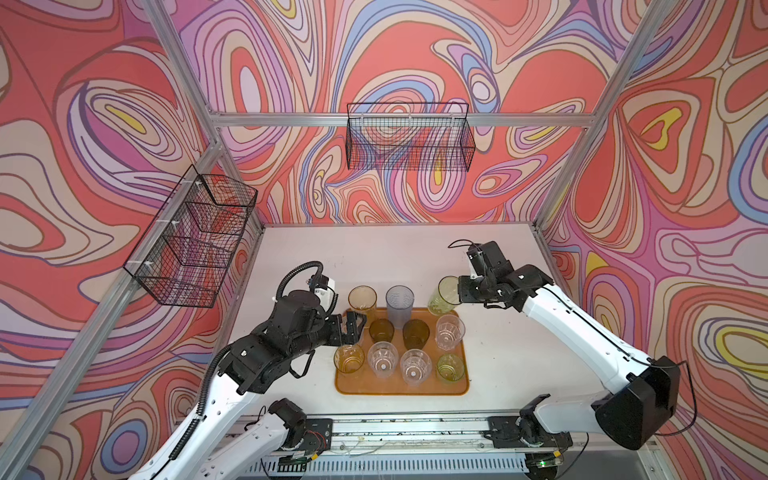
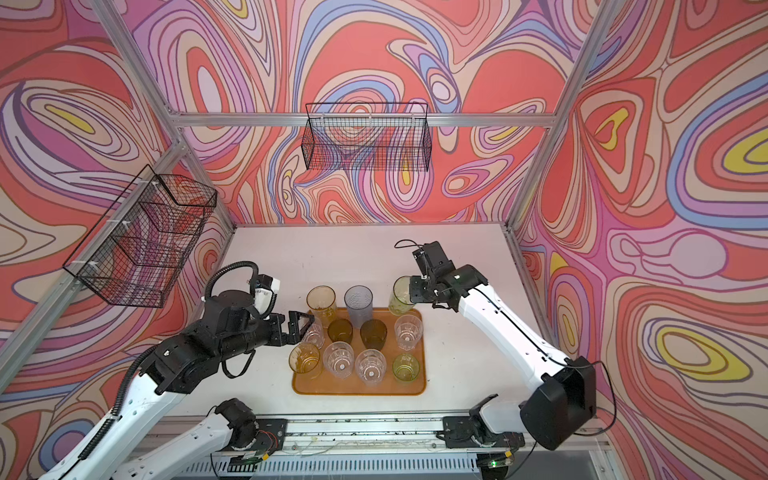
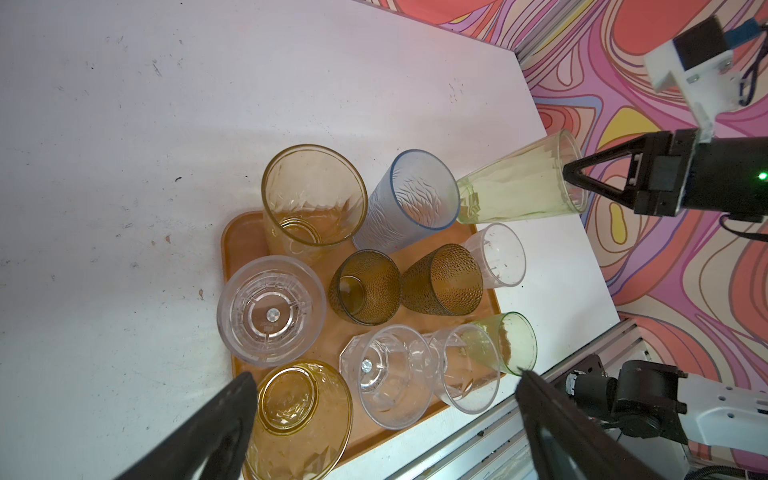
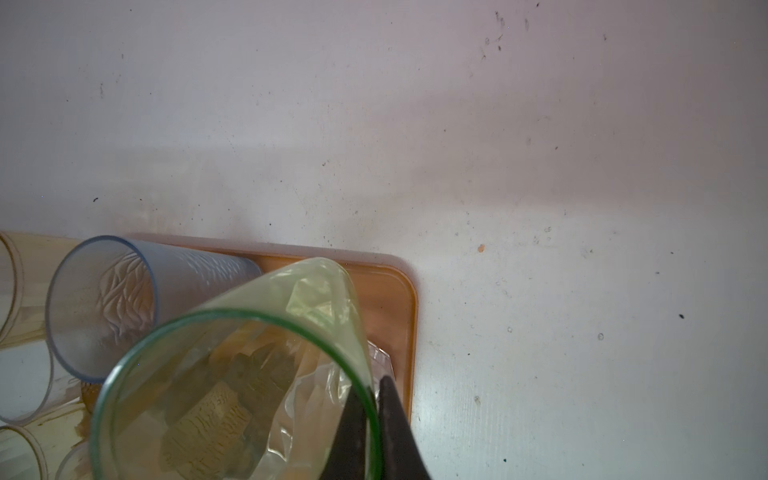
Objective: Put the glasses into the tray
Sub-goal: 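Lift the green glass and carry it over the tray edge, then lower the green glass onto the tray beside the blue glass and release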
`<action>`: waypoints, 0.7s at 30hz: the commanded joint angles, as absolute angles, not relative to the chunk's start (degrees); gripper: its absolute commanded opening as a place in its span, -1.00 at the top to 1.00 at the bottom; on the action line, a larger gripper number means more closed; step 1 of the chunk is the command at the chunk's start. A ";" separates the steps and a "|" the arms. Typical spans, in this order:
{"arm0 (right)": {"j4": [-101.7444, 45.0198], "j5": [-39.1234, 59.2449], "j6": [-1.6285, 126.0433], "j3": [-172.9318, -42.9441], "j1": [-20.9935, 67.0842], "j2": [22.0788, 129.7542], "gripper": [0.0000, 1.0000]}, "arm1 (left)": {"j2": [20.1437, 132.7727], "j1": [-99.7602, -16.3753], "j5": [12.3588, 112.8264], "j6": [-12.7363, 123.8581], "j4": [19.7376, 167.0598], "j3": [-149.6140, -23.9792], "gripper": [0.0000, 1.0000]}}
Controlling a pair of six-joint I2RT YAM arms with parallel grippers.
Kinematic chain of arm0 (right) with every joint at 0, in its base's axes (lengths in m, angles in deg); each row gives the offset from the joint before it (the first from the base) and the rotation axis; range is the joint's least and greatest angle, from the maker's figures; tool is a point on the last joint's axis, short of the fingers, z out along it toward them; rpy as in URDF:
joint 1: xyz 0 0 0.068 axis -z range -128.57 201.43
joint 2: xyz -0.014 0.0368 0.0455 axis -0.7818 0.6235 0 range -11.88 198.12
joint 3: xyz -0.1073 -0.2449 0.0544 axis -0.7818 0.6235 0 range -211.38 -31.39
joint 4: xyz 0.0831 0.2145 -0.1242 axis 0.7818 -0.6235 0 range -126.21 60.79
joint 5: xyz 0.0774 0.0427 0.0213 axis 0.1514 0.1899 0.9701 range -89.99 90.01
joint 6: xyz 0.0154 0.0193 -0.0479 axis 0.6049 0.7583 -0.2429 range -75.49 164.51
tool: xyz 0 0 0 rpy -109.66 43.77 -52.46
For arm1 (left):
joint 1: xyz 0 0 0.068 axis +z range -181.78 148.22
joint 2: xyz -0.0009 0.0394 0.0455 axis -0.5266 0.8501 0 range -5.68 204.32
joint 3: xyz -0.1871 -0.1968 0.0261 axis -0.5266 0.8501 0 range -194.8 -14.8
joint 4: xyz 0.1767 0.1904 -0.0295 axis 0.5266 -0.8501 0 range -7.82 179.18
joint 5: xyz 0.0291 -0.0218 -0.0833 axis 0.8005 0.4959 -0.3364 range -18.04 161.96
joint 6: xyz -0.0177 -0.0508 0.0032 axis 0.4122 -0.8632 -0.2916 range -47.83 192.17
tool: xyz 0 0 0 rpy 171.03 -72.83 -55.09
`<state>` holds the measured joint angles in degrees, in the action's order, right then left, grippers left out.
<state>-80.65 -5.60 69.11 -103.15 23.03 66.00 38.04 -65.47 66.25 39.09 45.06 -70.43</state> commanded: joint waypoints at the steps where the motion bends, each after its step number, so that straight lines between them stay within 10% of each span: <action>1: -78.64 -6.60 70.70 -102.50 21.84 65.42 1.00 | 38.59 -65.31 66.89 38.62 44.35 -69.79 -1.00; 21: -80.16 -10.89 71.45 -103.10 18.43 70.52 1.00 | 40.46 -65.26 66.74 39.07 45.58 -69.20 -1.00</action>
